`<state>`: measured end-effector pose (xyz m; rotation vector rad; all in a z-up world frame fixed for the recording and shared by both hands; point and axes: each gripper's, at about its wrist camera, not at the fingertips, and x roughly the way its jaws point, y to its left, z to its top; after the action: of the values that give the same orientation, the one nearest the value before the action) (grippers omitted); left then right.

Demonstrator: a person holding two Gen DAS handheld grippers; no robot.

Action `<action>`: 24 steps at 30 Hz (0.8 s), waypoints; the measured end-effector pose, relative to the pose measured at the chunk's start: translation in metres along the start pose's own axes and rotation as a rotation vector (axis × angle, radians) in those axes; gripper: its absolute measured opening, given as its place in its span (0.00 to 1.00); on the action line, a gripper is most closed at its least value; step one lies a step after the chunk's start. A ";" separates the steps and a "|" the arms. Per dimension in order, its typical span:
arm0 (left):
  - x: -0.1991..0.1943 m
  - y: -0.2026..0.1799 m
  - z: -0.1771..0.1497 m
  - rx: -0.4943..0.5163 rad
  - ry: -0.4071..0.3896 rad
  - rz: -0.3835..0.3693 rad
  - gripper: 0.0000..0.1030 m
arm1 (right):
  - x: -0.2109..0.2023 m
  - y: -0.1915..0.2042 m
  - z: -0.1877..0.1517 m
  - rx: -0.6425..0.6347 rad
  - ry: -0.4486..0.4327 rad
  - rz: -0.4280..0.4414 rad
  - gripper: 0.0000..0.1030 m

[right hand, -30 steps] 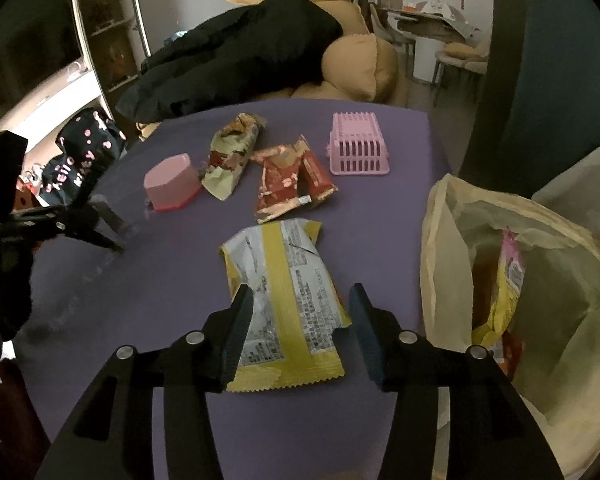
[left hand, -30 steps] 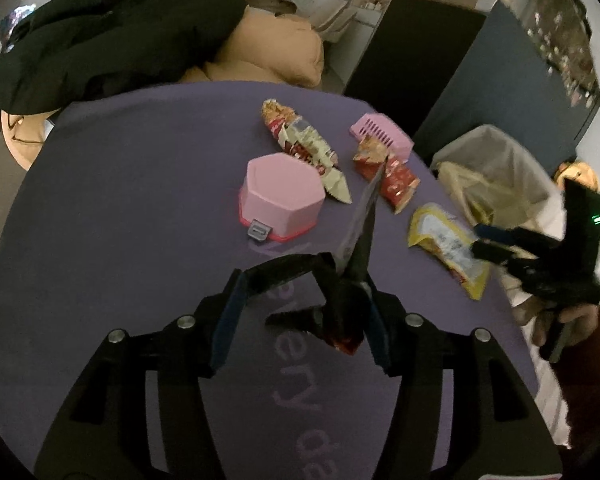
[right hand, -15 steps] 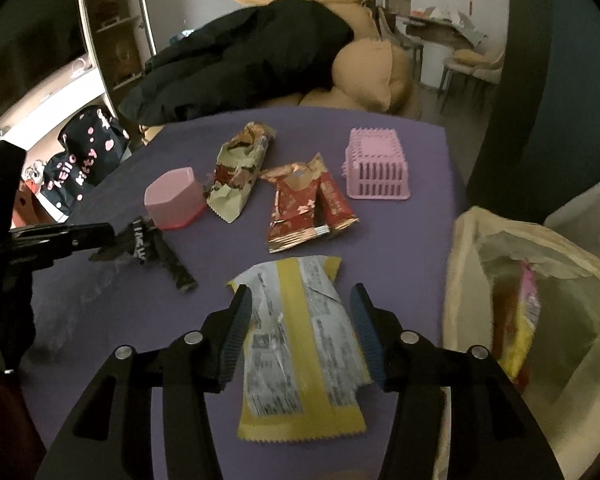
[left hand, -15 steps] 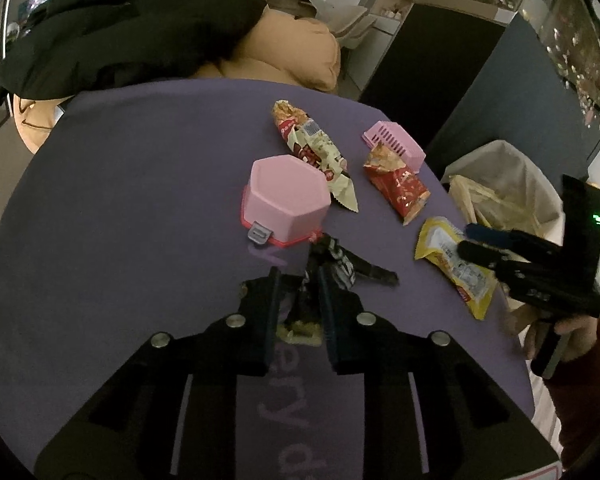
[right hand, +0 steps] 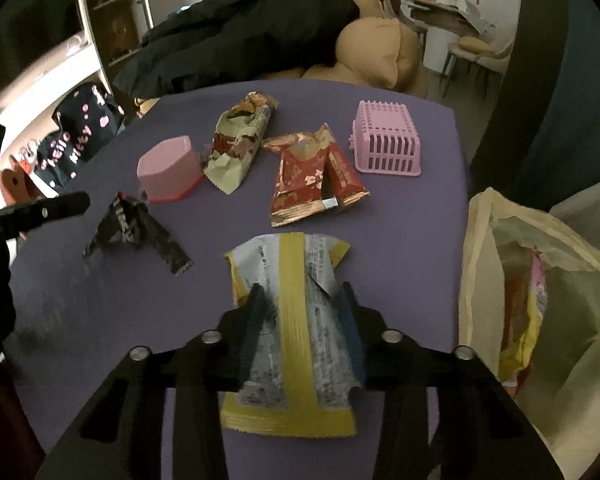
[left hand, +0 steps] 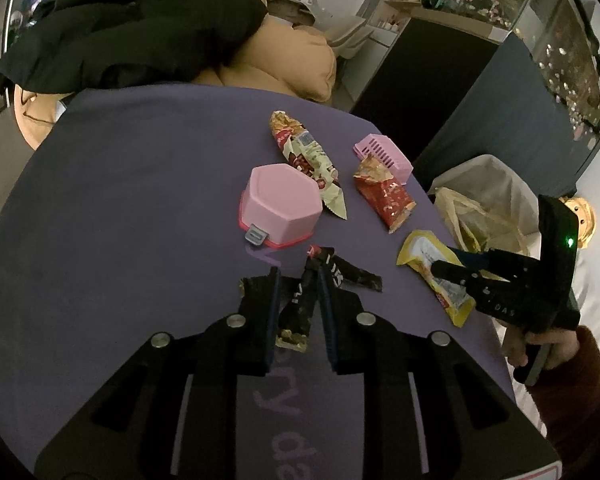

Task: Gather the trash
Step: 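Lift the dark wrapper with the left tool while the right tool grasps the yellow-white snack bag, then carry the dark wrapper and yellow-white bag over the yellow bag and release both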

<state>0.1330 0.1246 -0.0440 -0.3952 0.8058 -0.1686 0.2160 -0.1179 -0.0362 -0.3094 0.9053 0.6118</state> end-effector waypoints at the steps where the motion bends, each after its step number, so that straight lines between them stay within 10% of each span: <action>1: 0.000 0.001 0.000 -0.004 -0.001 -0.005 0.18 | -0.002 0.000 -0.001 0.004 -0.001 0.000 0.24; 16: -0.015 -0.012 0.005 0.054 -0.060 -0.041 0.18 | -0.046 -0.015 -0.005 0.066 -0.121 -0.009 0.15; 19: -0.011 -0.014 0.008 0.090 -0.039 -0.057 0.41 | -0.051 -0.019 -0.008 0.066 -0.128 -0.017 0.15; 24: 0.024 -0.017 0.009 0.182 0.025 0.029 0.41 | -0.056 -0.027 -0.015 0.090 -0.137 -0.004 0.15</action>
<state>0.1555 0.1047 -0.0475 -0.2105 0.8135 -0.2186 0.1971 -0.1667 0.0002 -0.1863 0.7980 0.5793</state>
